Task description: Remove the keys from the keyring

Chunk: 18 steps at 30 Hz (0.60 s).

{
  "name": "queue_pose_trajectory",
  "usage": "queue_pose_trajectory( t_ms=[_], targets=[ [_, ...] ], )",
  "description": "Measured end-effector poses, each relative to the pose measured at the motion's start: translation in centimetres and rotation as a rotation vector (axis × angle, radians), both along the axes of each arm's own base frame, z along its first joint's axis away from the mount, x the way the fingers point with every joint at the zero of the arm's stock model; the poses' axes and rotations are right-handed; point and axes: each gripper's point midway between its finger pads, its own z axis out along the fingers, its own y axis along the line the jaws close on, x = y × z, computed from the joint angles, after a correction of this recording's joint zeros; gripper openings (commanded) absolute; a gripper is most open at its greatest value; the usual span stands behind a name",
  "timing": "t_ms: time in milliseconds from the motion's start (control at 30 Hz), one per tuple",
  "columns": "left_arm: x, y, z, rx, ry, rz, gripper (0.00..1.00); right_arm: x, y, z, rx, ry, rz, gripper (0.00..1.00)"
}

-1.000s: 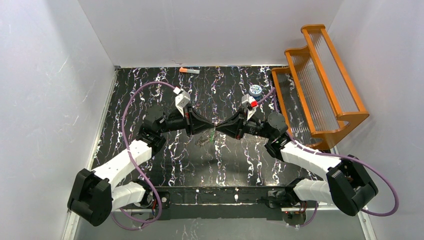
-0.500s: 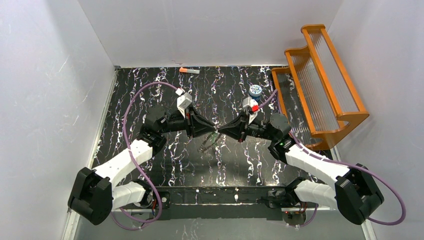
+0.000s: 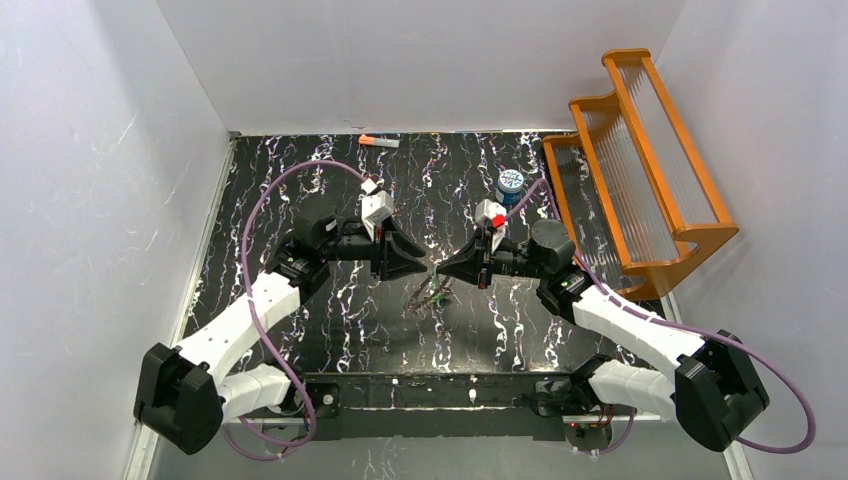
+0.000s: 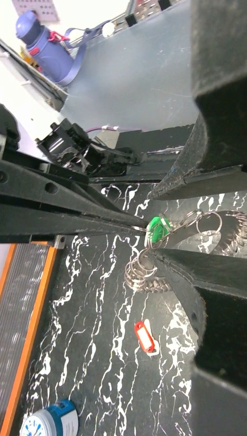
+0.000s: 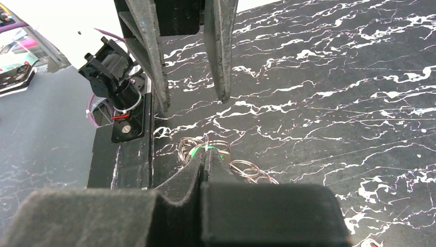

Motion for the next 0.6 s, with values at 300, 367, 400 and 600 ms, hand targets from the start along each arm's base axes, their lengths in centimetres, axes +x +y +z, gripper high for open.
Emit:
queue_pose_trajectory(
  t_ms=[300, 367, 400, 600],
  targets=[
    [-1.2, 0.2, -1.9, 0.051, -0.001, -0.089, 0.39, -0.3, 0.0, -0.1, -0.015, 0.007, 0.017, 0.01],
    [-1.2, 0.1, -2.4, 0.061, -0.001, -0.099, 0.38, -0.4, 0.0, -0.2, -0.016, 0.006, 0.027, 0.01],
    [-1.2, 0.1, -2.6, 0.067, 0.000, -0.103, 0.38, -0.5, 0.0, -0.1, -0.015, 0.005, 0.032, 0.01],
    [-0.8, -0.6, -3.4, 0.088, 0.020, -0.145, 0.36, -1.4, 0.1, 0.3, -0.009, -0.008, 0.090, 0.01]
  ],
)
